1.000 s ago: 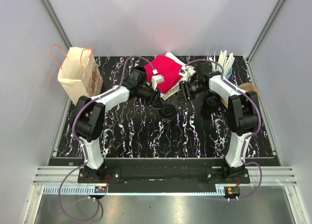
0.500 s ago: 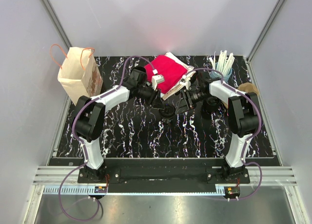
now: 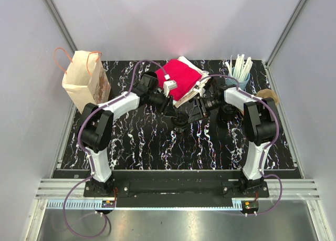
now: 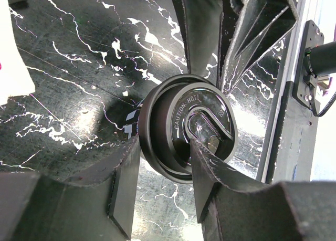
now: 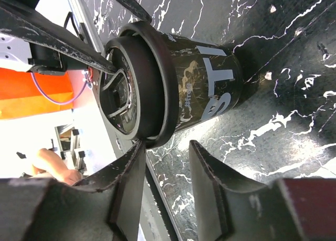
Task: Pack the takeout coffee
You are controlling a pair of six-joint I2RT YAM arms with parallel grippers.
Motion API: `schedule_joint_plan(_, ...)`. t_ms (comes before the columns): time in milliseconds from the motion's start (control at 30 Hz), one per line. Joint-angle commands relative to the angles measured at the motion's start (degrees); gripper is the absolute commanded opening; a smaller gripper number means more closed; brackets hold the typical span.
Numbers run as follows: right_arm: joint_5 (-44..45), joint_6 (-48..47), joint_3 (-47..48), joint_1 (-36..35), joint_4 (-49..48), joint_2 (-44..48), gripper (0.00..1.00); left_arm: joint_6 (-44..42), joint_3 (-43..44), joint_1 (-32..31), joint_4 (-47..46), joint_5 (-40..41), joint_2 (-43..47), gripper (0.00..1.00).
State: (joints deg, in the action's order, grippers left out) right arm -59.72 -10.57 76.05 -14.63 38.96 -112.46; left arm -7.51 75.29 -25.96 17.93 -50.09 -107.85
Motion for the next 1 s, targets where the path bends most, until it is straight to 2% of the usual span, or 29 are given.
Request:
schedule_joint_plan(0, 2.67, 1.78, -0.38, -1.1, -3.19, -0.74, 0.42, -5.5, -1.28, -0.15, 2.81, 12.91, -4.21, 0.43)
schedule_joint_plan(300, 10.77, 2.04, -1.43, -1.63, -3.72, -3.81, 0.29, -6.29, -1.9, -0.15, 3.07, 13.61, -4.21, 0.42)
schedule_joint_plan(633, 21.66, 3.45, -1.96, -2.06, -4.68, -6.18, 0.22, -6.64, -2.51, -0.15, 3.34, 14.05, -4.56, 0.41)
schedule_joint_plan(833, 24.31, 3.89, -0.91, -2.42, -4.16, -6.37, 0.22, -6.47, -2.34, -0.15, 3.42, 14.05, -5.0, 0.41)
schedule_joint_plan(933, 20.8, 3.01, 1.11, -2.33, -2.14, -4.44, 0.31, -6.55, -2.16, -0.15, 3.69, 14.05, -5.0, 0.41)
schedule_joint_plan(967, 18.27, 2.57, 1.64, -2.42, -1.7, -3.56, 0.36, -6.55, -2.16, -0.06, 3.69, 14.05, -4.91, 0.41)
